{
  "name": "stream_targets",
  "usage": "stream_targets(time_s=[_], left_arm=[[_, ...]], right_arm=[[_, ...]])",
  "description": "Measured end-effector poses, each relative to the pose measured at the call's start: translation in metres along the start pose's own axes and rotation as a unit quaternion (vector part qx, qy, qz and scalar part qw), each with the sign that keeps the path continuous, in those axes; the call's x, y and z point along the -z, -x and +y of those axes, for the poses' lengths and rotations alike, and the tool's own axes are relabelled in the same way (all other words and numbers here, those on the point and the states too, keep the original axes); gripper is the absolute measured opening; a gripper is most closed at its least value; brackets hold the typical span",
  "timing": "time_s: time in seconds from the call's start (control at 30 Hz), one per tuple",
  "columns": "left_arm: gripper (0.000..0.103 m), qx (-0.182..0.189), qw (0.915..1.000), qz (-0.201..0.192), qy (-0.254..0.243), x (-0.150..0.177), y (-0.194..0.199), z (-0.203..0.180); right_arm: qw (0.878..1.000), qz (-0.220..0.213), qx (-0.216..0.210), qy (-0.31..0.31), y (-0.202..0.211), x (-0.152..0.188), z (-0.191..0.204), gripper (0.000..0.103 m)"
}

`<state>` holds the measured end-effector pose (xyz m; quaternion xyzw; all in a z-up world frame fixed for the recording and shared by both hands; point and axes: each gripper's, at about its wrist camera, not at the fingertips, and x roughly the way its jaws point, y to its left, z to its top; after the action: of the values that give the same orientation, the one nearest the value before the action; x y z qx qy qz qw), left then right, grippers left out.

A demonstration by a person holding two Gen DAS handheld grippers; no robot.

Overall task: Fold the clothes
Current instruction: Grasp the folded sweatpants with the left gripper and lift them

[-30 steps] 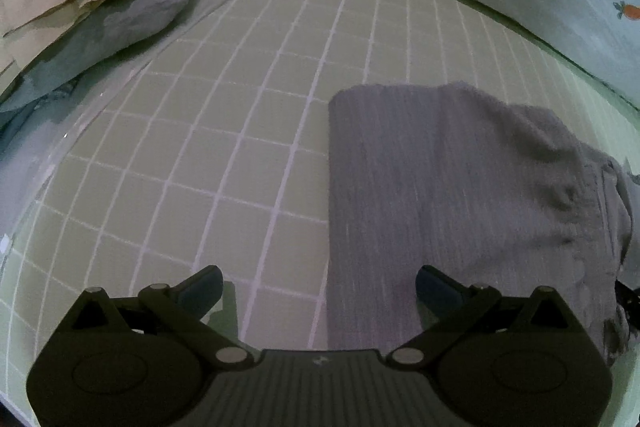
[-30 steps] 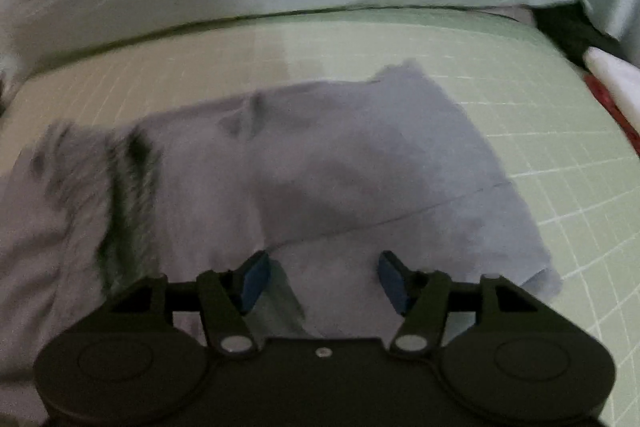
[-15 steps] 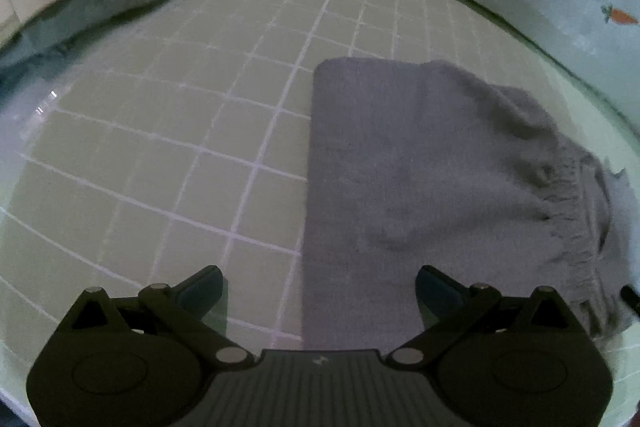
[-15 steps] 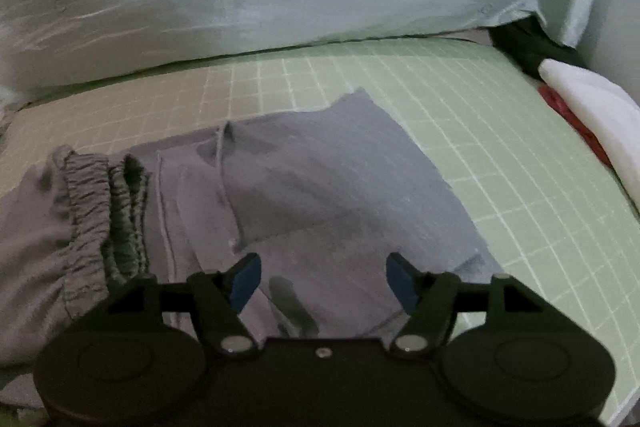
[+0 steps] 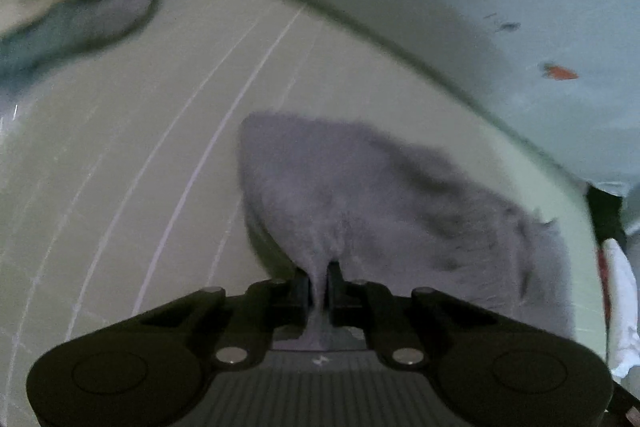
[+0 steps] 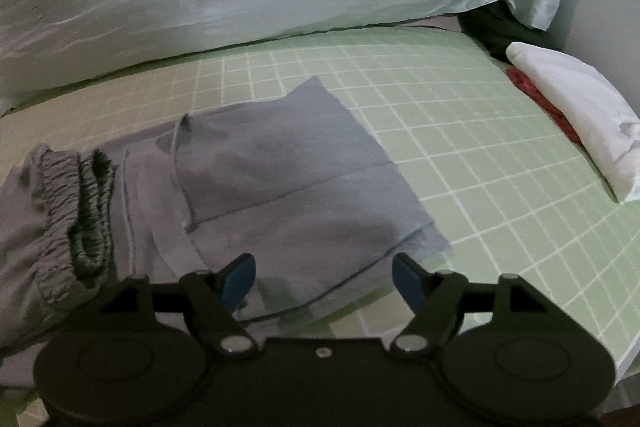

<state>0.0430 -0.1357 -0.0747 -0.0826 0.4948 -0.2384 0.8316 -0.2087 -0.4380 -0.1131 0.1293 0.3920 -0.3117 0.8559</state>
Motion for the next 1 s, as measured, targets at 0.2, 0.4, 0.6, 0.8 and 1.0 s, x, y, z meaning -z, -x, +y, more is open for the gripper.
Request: stream_targets(time_s=[0.2,0.4,0.6,0.8,1.0], left_arm=[[0.007,0.053,0.9916,-0.056,-0.103,-0.024,0.027,-0.086],[0.007,0.111,0.9904,0.0,-0.083,-0.012,-0.02,-0.159],[0.015,0.125,0.9854,0.113,0.019,0.019,-0.105,-0.204],[0.071,0.122,0.984,0.123,0.041,0.033,-0.119,-0.236],[0.099,0.095,0.9947,0.033,-0.02,0.028,-0.06,-0.251]], right_arm=[[1.0,-0.004,-0.007,-0.006,-0.007,-0.016,-0.035,0.076],[1.0,-0.007,-0.013,-0.009,-0.014,-0.03,-0.073,0.076],[1.0,-0.004,-0.01,-0.015,-0.027,-0.044,-0.13,0.076],[0.999,-0.002,-0.02,-0.035,-0.038,-0.057,-0.175,0.077],[0.995,0.008,-0.089,-0.053,-0.048,-0.073,-0.172,0.078]])
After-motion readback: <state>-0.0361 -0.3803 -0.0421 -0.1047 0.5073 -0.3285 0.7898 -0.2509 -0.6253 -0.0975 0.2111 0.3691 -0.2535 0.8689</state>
